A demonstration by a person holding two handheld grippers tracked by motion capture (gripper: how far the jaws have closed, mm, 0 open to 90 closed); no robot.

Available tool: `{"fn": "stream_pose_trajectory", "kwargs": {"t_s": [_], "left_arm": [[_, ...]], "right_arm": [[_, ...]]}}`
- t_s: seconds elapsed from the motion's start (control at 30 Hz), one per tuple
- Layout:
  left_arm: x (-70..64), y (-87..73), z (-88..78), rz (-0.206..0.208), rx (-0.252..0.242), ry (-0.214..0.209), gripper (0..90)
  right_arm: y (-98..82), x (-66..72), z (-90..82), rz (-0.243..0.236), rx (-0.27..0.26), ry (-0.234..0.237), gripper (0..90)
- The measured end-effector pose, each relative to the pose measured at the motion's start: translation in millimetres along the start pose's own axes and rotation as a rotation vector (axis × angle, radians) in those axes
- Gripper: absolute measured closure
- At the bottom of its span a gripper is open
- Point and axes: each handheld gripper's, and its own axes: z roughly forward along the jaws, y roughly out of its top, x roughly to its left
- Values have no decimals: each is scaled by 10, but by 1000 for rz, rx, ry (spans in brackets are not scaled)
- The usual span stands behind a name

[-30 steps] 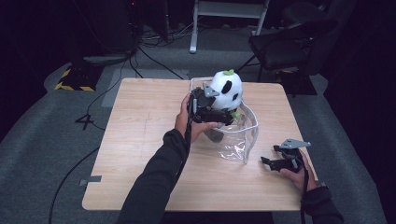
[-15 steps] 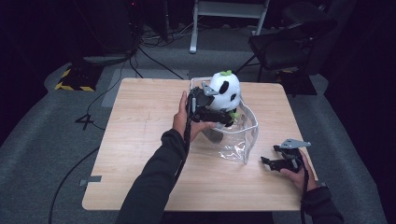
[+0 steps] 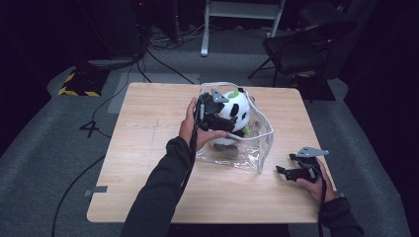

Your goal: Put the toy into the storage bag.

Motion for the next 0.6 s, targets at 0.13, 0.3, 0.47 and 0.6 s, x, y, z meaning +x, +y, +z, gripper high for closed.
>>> {"fn": "stream_pose_trajectory", "kwargs": {"t_s": [0.13,0.3,0.47,0.6], "left_arm": [[-10,2,24,4,11,11,162],[-27,3,62,14,24,15,163],[-16,12,30,27,20,20,163],[9,17,-12,34,3,28,162]], "right_arm": [[0,0,0,0,0,0,167],[0,0,0,0,0,0,167],[0,0,0,0,0,0,167],[0,0,0,0,0,0,167]]}}
